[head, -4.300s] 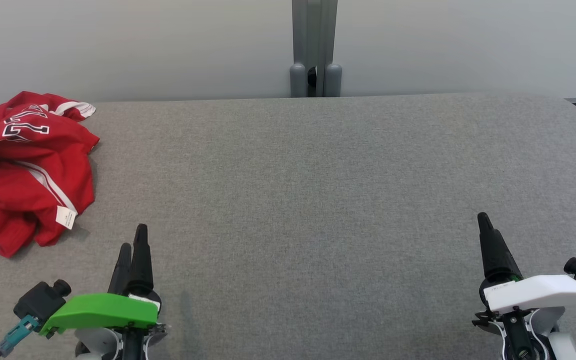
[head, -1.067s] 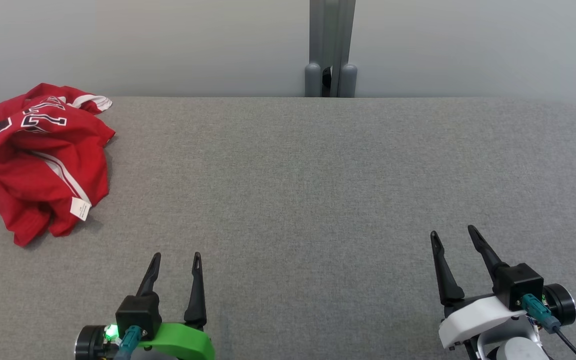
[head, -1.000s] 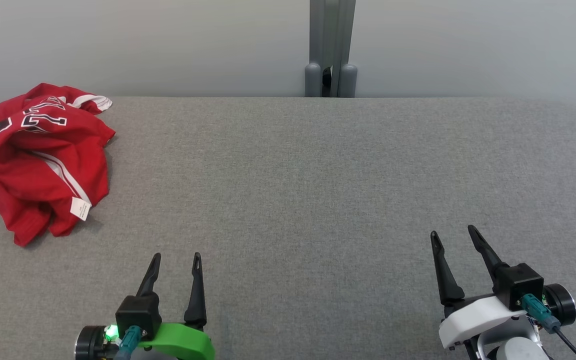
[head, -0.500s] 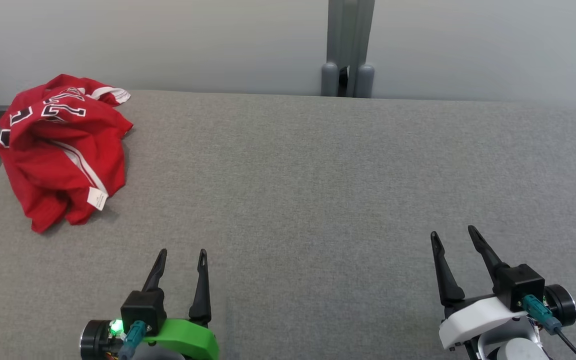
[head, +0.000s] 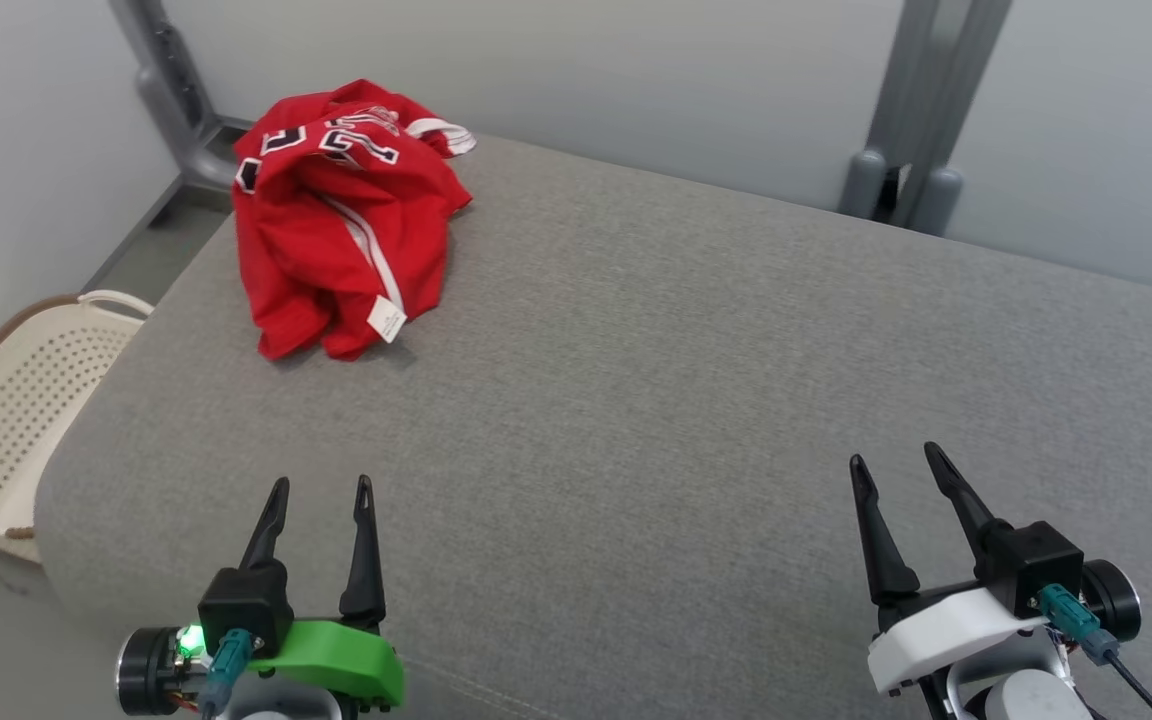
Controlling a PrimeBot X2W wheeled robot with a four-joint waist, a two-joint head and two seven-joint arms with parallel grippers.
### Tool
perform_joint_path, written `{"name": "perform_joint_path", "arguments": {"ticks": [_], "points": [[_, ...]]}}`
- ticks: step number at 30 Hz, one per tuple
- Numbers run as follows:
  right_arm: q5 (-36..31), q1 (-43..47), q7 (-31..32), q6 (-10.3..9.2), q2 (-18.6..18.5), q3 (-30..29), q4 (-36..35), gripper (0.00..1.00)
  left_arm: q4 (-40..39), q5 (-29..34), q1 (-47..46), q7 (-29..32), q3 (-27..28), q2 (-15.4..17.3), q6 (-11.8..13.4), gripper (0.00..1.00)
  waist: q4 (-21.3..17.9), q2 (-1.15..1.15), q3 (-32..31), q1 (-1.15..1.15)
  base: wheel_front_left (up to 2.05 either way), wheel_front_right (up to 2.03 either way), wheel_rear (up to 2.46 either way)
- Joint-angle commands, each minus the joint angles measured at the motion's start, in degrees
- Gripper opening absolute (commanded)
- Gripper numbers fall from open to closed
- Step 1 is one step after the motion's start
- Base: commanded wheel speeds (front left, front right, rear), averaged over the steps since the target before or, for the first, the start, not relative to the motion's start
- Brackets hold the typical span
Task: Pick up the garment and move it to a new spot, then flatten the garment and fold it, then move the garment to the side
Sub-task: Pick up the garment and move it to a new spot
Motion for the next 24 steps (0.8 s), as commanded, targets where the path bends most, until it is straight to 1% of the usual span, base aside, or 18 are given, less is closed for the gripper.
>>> {"name": "perform_joint_path", "arguments": {"ticks": [1, 4, 10, 19, 23, 24], "points": [[0.2, -0.3, -0.2, 0.00, -0.2, 0.1, -0.1, 1.00, -0.4, 0.6, 0.6, 0.0, 0.3, 0.4, 0.0, 1.00, 8.1, 0.00, 0.0, 0.00, 0.00, 0.00, 0.00], [-0.2, -1.6, -0.2, 0.00, -0.2, 1.9, 0.1, 1.00, -1.6, 0.4, 1.5, 0.0, 1.9, 0.5, 0.6, 1.00, 9.0, 0.00, 0.8, 0.00, 0.00, 0.00, 0.00], [-0.6, -3.3, -0.2, 0.00, -0.3, 4.4, 1.3, 1.00, -3.8, 0.3, 3.2, 0.0, 3.9, 0.2, 1.3, 1.00, 9.4, 0.00, 1.5, 0.00, 0.00, 0.00, 0.00], [-1.0, -2.6, -0.2, 0.00, -0.2, 4.5, 1.1, 1.00, -5.0, 0.0, 4.4, 0.0, 6.0, 0.0, 1.1, 1.00, 9.4, 0.00, 1.3, 0.00, 0.00, 0.00, 0.00], [-0.8, -1.1, -0.2, 0.00, -0.2, 2.7, -1.2, 1.00, -5.2, 0.4, 2.5, 0.0, 7.9, 1.7, 0.3, 1.00, 9.5, 0.00, 1.5, 0.00, 0.00, 0.00, 0.00], [-0.8, -1.1, -0.2, 0.00, -0.2, 2.8, -2.2, 1.00, -5.5, 0.3, 1.8, 0.0, 8.9, 2.5, 0.2, 1.00, 8.8, 0.00, 2.3, 0.00, 0.00, 0.00, 0.00]]}}
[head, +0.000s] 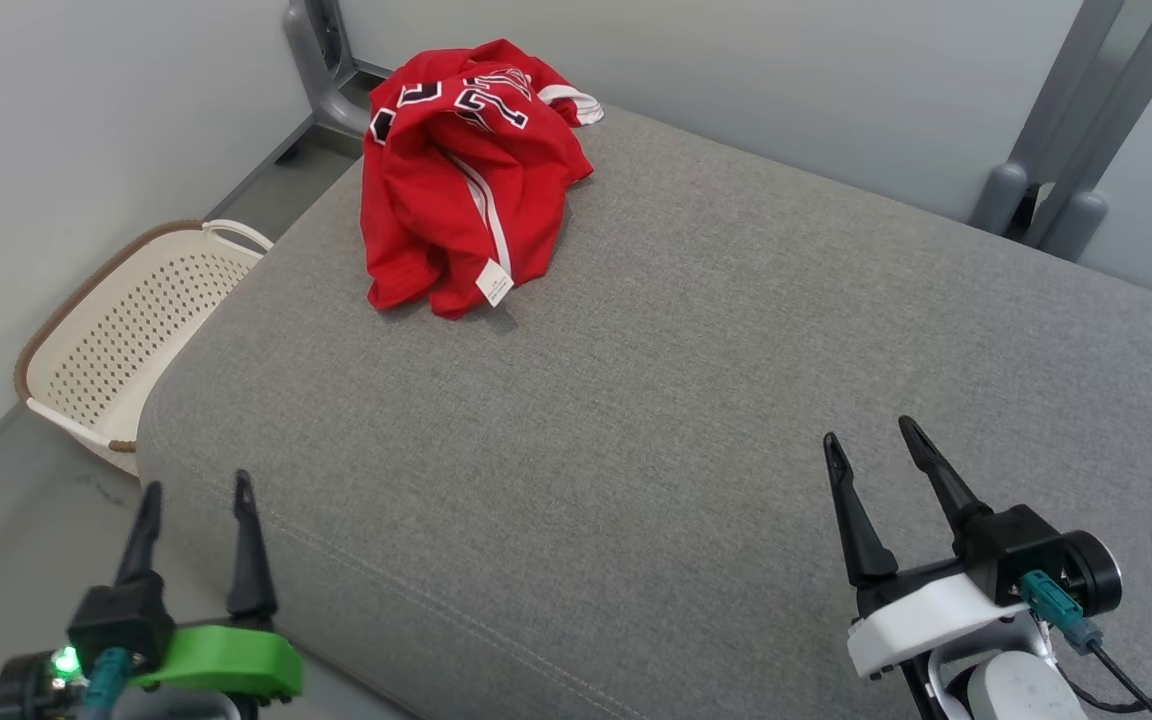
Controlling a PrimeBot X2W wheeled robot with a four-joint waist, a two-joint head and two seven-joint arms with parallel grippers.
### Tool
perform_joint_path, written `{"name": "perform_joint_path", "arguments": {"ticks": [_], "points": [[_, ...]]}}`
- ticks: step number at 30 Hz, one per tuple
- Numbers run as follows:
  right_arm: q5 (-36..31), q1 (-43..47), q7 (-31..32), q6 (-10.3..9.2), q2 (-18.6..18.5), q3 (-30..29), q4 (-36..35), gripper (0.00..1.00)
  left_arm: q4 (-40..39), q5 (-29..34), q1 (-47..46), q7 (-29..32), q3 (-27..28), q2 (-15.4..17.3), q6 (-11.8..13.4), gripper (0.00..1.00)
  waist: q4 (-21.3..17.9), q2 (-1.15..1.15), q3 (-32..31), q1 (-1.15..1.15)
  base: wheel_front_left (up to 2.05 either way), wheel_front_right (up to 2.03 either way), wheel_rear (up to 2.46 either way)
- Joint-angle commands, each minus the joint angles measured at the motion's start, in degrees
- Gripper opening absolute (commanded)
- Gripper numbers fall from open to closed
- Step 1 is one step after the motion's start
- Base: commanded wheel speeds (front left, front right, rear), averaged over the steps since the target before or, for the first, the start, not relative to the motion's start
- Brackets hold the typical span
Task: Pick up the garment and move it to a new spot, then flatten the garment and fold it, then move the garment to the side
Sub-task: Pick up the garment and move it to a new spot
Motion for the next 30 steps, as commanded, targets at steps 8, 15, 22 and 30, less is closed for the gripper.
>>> {"name": "perform_joint_path", "arguments": {"ticks": [8, 15, 22, 30], "points": [[-3.8, -3.6, -0.2, -0.02, -0.3, -0.2, -6.8, 1.00, -3.2, -0.8, -14.7, 0.3, 5.8, 9.1, -3.4, 1.00, -8.9, 0.00, 8.7, 0.00, 0.00, 0.00, 0.00], [-7.9, -7.1, 0.4, -0.02, -0.3, -1.0, -11.3, 1.00, -1.6, -2.0, -32.0, 5.6, 7.7, 18.6, -7.0, 1.00, -15.2, 0.00, 17.5, 0.00, 0.00, 0.00, 0.00], [-11.1, -9.9, 2.5, -0.02, -0.2, -2.4, -15.2, 1.00, 7.8, -5.2, -46.0, 10.8, 7.1, 23.5, -9.0, 1.00, -18.6, 0.00, 25.1, 0.00, 0.00, 0.00, 0.00], [-12.0, -11.7, 4.8, -0.03, -0.2, -5.1, -19.8, 1.00, 24.6, -6.9, -52.8, 16.8, 2.3, 24.0, -10.0, 1.00, -20.9, 0.00, 31.2, 0.00, 0.00, 0.00, 0.00]]}}
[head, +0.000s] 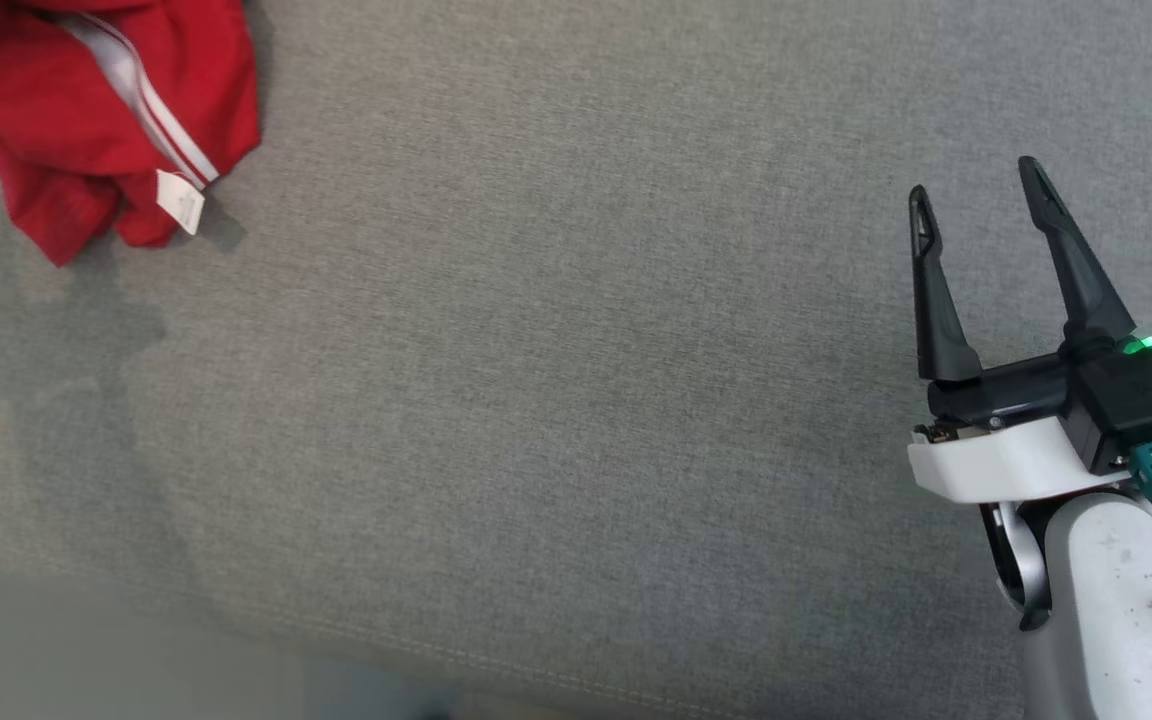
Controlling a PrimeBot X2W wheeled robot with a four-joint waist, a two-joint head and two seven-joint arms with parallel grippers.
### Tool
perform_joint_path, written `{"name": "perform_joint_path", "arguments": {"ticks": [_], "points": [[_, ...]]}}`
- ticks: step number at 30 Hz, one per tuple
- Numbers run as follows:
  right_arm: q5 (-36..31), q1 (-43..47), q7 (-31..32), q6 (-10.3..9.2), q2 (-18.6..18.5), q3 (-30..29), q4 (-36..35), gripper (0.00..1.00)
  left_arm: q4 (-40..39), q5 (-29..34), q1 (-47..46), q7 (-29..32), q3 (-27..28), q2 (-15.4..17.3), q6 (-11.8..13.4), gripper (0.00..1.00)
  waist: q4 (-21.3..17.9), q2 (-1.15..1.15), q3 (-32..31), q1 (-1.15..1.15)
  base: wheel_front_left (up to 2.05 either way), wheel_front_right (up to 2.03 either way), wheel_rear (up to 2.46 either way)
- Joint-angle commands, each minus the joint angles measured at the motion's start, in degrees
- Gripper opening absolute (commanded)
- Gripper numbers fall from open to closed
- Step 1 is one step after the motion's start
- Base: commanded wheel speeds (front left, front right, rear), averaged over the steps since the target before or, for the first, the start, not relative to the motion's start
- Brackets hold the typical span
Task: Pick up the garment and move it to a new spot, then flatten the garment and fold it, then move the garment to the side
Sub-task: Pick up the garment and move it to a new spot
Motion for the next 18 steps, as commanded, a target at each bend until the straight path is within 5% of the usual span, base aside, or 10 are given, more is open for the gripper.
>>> {"name": "perform_joint_path", "arguments": {"ticks": [1, 12, 13, 14, 15, 16, 18], "points": [[-1.1, -1.0, 0.4, -0.08, -0.1, -0.4, -1.0, 1.00, 2.2, -0.3, -1.5, 0.3, -0.7, 0.0, -0.1, 1.00, -6.1, 0.00, 7.7, 0.00, 0.00, 0.00, 0.00], [-0.7, -1.7, 0.6, -0.08, -0.1, -1.8, -3.4, 1.00, 13.5, -2.6, -6.4, -0.5, -5.9, 0.8, -0.4, 1.00, -7.9, 0.00, 11.8, 0.00, 0.00, 0.00, 0.00], [-0.5, -1.8, 0.4, -0.08, -0.1, -1.8, -3.4, 1.00, 14.0, -2.3, -6.8, -1.3, -5.9, 1.1, 0.0, 0.92, -8.0, 0.00, 11.9, 0.00, 0.00, 0.00, 0.00], [-0.4, -1.8, 0.2, -0.08, -0.1, -1.8, -3.2, 1.00, 14.7, -2.1, -7.3, -2.1, -5.9, 1.4, 0.3, 0.49, -8.1, 0.00, 12.0, 0.00, 0.00, 0.00, 0.00], [-0.3, -1.8, 0.2, -0.08, -0.1, -1.7, -3.0, 1.00, 15.3, -1.9, -7.7, -2.8, -6.0, 1.6, 0.6, 0.34, -8.1, 0.00, 12.0, 0.00, 0.00, 0.00, 0.00], [-0.1, -1.9, 0.0, -0.08, -0.1, -1.7, -2.7, 1.00, 16.0, -1.6, -8.1, -3.6, -6.1, 1.8, 0.8, 0.00, -8.2, 0.00, 11.9, 0.00, 0.00, 0.00, 0.00], [0.2, -2.0, -0.4, -0.08, -0.1, -1.6, -2.0, 1.00, 17.3, -1.1, -9.1, -5.0, -6.2, 2.5, 1.5, 0.00, -8.3, 0.00, 11.5, 0.00, 0.00, 0.00, 0.00]]}}
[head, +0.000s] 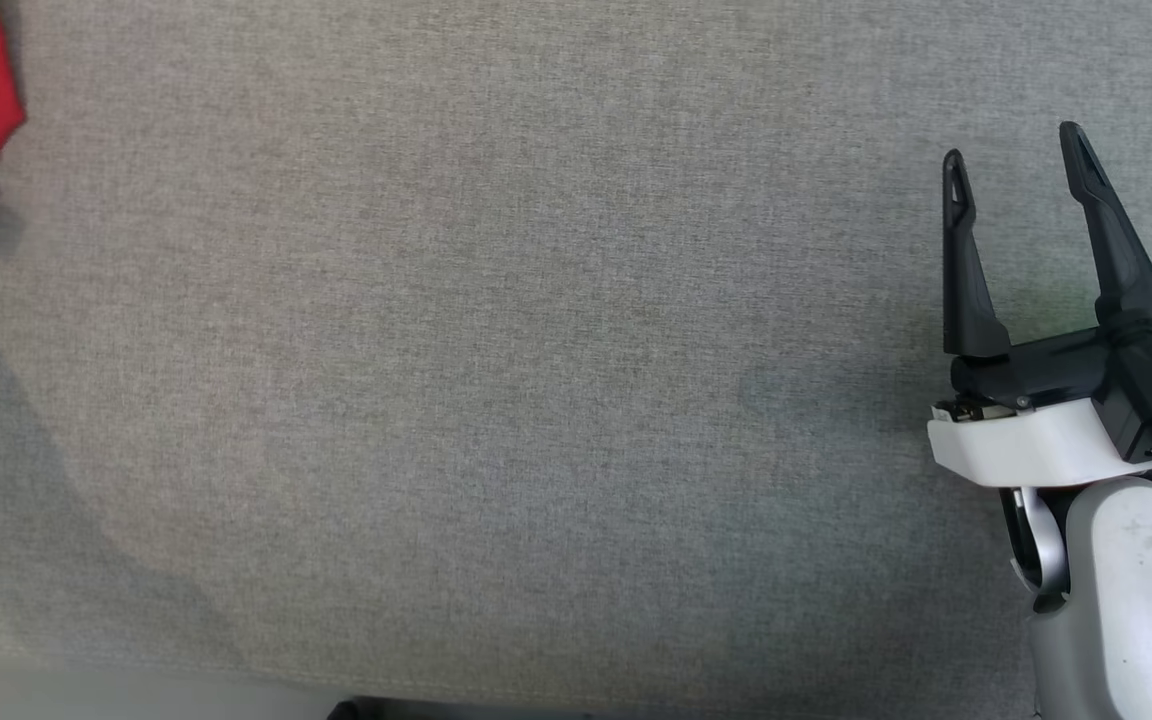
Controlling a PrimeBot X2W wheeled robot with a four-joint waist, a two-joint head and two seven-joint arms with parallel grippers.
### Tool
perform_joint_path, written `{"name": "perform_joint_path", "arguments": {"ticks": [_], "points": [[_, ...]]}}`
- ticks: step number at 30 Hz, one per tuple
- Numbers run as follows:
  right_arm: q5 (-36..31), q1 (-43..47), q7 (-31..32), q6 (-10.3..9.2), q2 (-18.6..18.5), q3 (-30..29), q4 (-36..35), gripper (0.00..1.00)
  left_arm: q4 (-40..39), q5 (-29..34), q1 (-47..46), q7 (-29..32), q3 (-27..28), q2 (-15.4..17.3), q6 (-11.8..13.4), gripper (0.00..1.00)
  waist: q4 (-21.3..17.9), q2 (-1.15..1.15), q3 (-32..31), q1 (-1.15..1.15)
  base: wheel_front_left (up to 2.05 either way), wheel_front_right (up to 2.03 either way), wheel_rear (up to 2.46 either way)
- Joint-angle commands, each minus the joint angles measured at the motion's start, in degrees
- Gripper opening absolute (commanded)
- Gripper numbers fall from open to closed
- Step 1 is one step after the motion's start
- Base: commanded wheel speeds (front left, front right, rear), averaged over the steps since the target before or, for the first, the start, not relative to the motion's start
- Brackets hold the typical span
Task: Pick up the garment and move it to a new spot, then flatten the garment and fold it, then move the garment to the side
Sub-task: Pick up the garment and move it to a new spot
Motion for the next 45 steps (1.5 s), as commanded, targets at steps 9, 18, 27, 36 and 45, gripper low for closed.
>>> {"name": "perform_joint_path", "arguments": {"ticks": [9, 18, 27, 36, 45], "points": [[2.7, -1.2, -2.6, -0.08, -0.1, 0.2, 4.5, 1.00, 4.4, 2.7, -4.8, -5.2, -2.1, 4.0, 0.5, 0.00, -1.4, 0.00, -5.1, 0.00, 0.00, 0.00, 0.00], [6.2, 0.4, -4.4, -0.08, -0.1, -0.9, 9.7, 1.00, 2.9, 5.8, -9.2, -5.6, -8.5, 4.5, -1.2, 0.00, -3.8, 0.00, -15.7, 0.00, 0.00, 0.00, 0.00], [10.0, 4.7, -4.7, -0.08, -0.1, -2.6, 13.1, 1.00, -7.5, 2.0, -7.6, -0.9, -22.5, -0.1, -1.6, 0.00, -8.6, 0.00, -26.6, 0.00, 0.00, 0.00, 0.00], [12.1, 9.5, -4.7, -0.07, -0.1, -3.0, 13.4, 1.00, -24.8, -10.7, -1.0, 4.0, -33.1, -2.7, -1.6, 0.00, -14.3, 0.00, -29.4, 0.00, 0.00, 0.00, 0.00], [14.3, 8.6, -4.7, -0.07, -0.1, -1.0, 14.4, 1.00, -23.2, -15.7, 10.6, -1.3, -34.1, -11.0, 2.2, 0.00, -17.9, 0.00, -25.6, 0.00, 0.00, 0.00, 0.00]]}}
